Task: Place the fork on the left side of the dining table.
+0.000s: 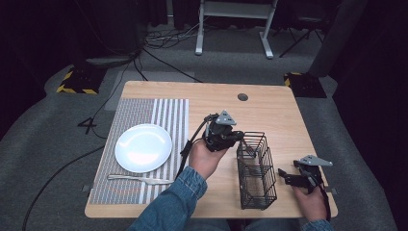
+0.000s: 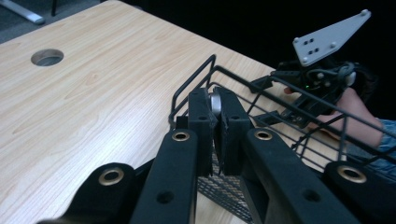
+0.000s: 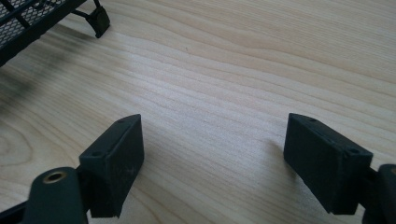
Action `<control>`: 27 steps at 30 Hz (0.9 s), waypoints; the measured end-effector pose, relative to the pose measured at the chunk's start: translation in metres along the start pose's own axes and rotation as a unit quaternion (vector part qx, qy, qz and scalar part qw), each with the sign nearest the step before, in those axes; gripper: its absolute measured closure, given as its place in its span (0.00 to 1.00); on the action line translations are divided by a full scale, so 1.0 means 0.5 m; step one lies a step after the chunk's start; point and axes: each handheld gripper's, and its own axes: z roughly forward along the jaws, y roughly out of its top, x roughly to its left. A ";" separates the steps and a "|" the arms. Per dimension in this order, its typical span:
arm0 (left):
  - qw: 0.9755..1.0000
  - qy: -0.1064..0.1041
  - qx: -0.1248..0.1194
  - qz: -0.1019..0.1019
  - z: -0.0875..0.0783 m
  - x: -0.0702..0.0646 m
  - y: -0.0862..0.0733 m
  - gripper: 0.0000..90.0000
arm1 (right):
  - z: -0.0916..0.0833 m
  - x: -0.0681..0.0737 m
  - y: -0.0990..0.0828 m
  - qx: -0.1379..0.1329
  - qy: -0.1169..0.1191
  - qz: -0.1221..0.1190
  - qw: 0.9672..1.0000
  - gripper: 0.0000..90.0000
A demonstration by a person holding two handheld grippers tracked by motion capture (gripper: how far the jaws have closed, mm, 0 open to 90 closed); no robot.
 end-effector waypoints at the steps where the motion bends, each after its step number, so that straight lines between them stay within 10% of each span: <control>1: 1.000 -0.001 -0.002 0.002 -0.003 -0.003 0.003 0.96 | 0.000 0.000 0.000 0.000 0.000 0.000 1.000 0.23; 27: 0.999 0.013 -0.046 0.017 -0.111 -0.046 0.073 0.96 | 0.000 0.001 0.000 -0.001 -0.001 0.001 1.000 0.23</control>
